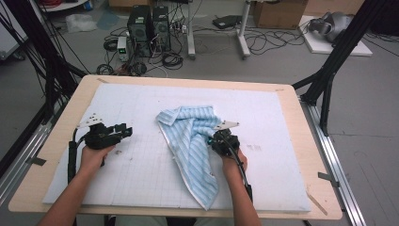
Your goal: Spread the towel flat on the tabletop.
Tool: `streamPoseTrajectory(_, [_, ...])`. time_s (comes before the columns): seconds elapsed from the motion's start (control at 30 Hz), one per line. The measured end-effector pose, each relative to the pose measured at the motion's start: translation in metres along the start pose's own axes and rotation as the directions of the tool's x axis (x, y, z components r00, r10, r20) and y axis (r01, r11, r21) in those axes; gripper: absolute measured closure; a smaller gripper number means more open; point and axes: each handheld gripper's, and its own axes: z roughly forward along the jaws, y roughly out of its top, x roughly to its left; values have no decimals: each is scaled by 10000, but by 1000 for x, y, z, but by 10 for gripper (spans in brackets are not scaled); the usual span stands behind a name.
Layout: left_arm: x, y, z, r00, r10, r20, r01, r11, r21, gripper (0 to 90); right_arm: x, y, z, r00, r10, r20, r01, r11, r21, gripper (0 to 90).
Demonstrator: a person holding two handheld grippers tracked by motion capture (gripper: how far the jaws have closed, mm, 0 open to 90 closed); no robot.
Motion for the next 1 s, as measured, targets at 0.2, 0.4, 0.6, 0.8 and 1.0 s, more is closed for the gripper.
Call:
streamPoseTrajectory(0.2, [-1, 0, 0, 9999, 95, -40, -94, 9999, 110, 561, -37, 3, -19, 9737, 440, 2234, -414, 9990, -165, 867])
streamPoseTrajectory(0.4, [-1, 0, 1, 9998, 149, -92, -148, 9997, 196, 557, -50, -4, -27, 9354, 460, 3507, -552, 9983, 163, 849])
streamPoseTrajectory(0.6, [-3, -1, 3, 9996, 256, -89, -253, 9992, 298, 529, -41, -14, -41, 9761, 853, 1999, -608, 9903, -1253, 546])
streamPoseTrajectory(0.8, [-9, 0, 4, 9994, 326, -94, -323, 9992, 242, 460, -42, -40, -69, 9904, 1134, 794, -916, 9669, -2381, 383])
streamPoseTrajectory(1.0, [-16, 2, 7, 9990, 450, 54, -450, 9990, 37, 422, -40, -59, -81, 9925, 1173, 350, -1035, 9568, -2717, 243])
